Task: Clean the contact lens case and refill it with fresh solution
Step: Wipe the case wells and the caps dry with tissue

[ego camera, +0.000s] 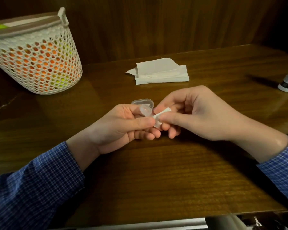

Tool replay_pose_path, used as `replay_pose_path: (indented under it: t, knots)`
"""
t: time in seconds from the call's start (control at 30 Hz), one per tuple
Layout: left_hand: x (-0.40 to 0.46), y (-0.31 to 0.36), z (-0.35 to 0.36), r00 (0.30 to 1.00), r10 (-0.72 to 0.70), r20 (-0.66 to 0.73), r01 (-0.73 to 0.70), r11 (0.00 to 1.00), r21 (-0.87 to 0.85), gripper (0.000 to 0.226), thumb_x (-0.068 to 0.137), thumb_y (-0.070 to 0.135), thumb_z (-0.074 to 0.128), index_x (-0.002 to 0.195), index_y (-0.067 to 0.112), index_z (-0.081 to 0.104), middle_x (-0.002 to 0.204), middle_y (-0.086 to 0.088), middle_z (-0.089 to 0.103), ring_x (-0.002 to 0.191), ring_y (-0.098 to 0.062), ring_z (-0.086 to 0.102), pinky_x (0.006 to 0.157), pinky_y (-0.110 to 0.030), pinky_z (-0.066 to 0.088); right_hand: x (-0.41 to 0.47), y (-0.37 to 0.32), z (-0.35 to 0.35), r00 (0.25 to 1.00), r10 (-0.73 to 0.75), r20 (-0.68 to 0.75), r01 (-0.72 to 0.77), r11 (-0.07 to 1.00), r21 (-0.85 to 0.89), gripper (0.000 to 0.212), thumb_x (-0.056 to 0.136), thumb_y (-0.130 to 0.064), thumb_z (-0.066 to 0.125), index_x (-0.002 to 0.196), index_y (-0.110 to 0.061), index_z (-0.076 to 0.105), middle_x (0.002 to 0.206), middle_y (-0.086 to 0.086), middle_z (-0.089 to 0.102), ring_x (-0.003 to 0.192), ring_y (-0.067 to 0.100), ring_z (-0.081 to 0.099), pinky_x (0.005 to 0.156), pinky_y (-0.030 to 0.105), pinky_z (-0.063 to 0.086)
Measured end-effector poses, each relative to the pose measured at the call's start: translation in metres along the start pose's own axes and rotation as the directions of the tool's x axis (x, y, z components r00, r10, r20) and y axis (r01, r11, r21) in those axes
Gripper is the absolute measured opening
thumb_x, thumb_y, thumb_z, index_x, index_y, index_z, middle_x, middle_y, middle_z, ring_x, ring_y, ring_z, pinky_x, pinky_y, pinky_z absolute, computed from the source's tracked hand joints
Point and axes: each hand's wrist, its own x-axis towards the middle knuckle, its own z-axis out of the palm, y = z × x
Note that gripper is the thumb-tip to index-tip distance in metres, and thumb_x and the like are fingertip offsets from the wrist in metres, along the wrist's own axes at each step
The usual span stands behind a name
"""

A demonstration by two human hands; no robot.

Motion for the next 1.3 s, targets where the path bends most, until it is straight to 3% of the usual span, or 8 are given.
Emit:
replay_pose_path:
  t: [0.3, 0.43, 0.53, 0.63, 0.87, 1.13, 1.2, 1.3]
  knots:
    - [0.0, -0.005, 0.008, 0.96, 0.225, -0.169, -0.181, 0.953, 0.242, 0.023, 0.08, 0.024, 0.077, 0.101, 0.015, 0.08, 0.095, -0.011, 0.079, 0.085, -0.019, 0.077, 0.073, -0.023, 0.062, 0.002, 0.0, 0.012, 0.976, -0.135, -0.169, 0.068, 0.933, -0.354, 0.012, 0.094, -0.033, 0.069, 0.096, -0.023, 0.074, 0.083, -0.013, 0.071, 0.08, 0.013, 0.067, 0.065, 0.028, 0.055]
    - [-0.005, -0.011, 0.017, 0.842, 0.502, -0.198, -0.275, 0.715, 0.643, 0.032, 0.078, 0.02, 0.075, 0.109, 0.011, 0.075, 0.099, 0.0, 0.08, 0.089, -0.012, 0.079, 0.074, -0.02, 0.062, 0.002, 0.003, 0.021, 0.97, -0.059, -0.237, 0.0, 0.971, -0.24, 0.013, 0.092, -0.032, 0.069, 0.084, -0.022, 0.071, 0.07, -0.007, 0.068, 0.064, 0.009, 0.065, 0.055, 0.02, 0.052]
    - [-0.006, -0.011, 0.016, 0.774, 0.608, -0.178, -0.277, 0.577, 0.769, 0.033, 0.08, 0.016, 0.077, 0.111, 0.007, 0.074, 0.1, 0.004, 0.08, 0.091, -0.007, 0.078, 0.075, -0.018, 0.062, 0.003, 0.0, 0.021, 0.975, 0.031, -0.219, -0.045, 0.997, -0.063, 0.014, 0.094, -0.028, 0.069, 0.083, -0.021, 0.072, 0.067, -0.006, 0.07, 0.056, 0.006, 0.064, 0.051, 0.013, 0.048]
    - [-0.005, -0.008, 0.01, 0.804, 0.565, -0.186, -0.293, 0.648, 0.703, 0.032, 0.081, 0.013, 0.076, 0.112, 0.005, 0.073, 0.102, -0.001, 0.08, 0.092, -0.014, 0.078, 0.077, -0.022, 0.062, 0.003, -0.003, 0.014, 0.988, 0.059, -0.144, -0.052, 0.997, 0.049, 0.015, 0.096, -0.028, 0.064, 0.089, -0.02, 0.076, 0.073, -0.001, 0.073, 0.06, 0.01, 0.067, 0.053, 0.016, 0.05]
    - [-0.005, -0.007, 0.003, 0.905, 0.396, -0.154, -0.28, 0.83, 0.483, 0.022, 0.083, 0.013, 0.075, 0.104, 0.007, 0.076, 0.095, -0.009, 0.081, 0.085, -0.021, 0.079, 0.074, -0.023, 0.062, -0.001, -0.002, 0.006, 0.994, -0.1, -0.036, 0.086, 0.96, -0.268, 0.009, 0.091, -0.028, 0.069, 0.093, -0.021, 0.075, 0.082, -0.011, 0.073, 0.08, 0.01, 0.07, 0.068, 0.023, 0.058]
    - [-0.004, 0.003, -0.008, 1.0, -0.02, 0.022, 0.016, 0.982, 0.19, 0.017, 0.084, 0.011, 0.076, 0.1, 0.006, 0.079, 0.094, -0.017, 0.078, 0.08, -0.016, 0.077, 0.069, -0.02, 0.061, -0.003, -0.001, 0.005, 0.917, -0.314, 0.245, 0.397, 0.761, -0.513, 0.012, 0.097, -0.015, 0.064, 0.093, -0.008, 0.073, 0.089, 0.001, 0.069, 0.082, 0.017, 0.065, 0.071, 0.035, 0.054]
    - [-0.004, 0.004, -0.007, 1.0, -0.003, 0.017, 0.0, 0.982, 0.19, 0.015, 0.084, 0.011, 0.076, 0.098, 0.007, 0.079, 0.092, -0.016, 0.078, 0.08, -0.016, 0.077, 0.069, -0.02, 0.062, -0.003, -0.002, 0.007, 0.93, -0.313, 0.194, 0.368, 0.802, -0.471, 0.014, 0.097, -0.018, 0.065, 0.096, -0.008, 0.074, 0.09, -0.001, 0.072, 0.082, 0.014, 0.068, 0.071, 0.033, 0.056]
    - [-0.007, 0.002, 0.002, 0.965, 0.252, -0.076, -0.187, 0.859, 0.478, 0.015, 0.082, 0.015, 0.081, 0.097, 0.013, 0.079, 0.093, -0.008, 0.08, 0.084, -0.018, 0.079, 0.072, -0.024, 0.063, -0.002, -0.001, 0.012, 0.985, -0.171, -0.014, 0.158, 0.934, -0.319, 0.006, 0.093, -0.021, 0.071, 0.092, -0.017, 0.076, 0.082, -0.007, 0.075, 0.076, 0.012, 0.071, 0.066, 0.031, 0.059]
